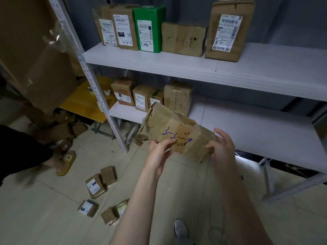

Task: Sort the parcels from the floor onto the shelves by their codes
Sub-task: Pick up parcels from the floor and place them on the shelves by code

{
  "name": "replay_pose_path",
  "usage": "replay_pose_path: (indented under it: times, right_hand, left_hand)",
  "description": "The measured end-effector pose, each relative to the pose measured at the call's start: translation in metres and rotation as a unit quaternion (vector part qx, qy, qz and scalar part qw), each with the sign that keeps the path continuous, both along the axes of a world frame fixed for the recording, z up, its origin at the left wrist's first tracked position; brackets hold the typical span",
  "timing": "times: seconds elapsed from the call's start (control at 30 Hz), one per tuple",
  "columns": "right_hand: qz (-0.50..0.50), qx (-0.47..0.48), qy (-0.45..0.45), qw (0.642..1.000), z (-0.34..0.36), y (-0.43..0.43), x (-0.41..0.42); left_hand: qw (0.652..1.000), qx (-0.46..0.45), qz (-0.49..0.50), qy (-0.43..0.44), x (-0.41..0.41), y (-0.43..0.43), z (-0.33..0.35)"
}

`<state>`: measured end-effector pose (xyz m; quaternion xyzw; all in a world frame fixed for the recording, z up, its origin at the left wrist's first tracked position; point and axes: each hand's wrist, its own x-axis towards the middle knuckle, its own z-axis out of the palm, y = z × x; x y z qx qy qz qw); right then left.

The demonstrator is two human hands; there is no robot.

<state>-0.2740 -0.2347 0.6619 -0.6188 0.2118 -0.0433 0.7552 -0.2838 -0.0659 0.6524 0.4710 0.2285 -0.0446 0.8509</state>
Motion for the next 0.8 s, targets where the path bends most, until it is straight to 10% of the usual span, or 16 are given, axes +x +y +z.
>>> replay_pose_path:
  times: [0.7,0.8]
  right_hand:
    - [-0.093,-0.204,0.219,0.950,-0.148,-0.122,0.208]
    - [-0.118,-0.119,0.205,0.964,-0.150,-0.120,0.231]
  left_hand:
    - [0.972,0.205,-0.030,0.114,0.187,-0.064,-0.016]
    - [0.970,0.212,-0.030,0.119,0.195,-0.061,-0.018]
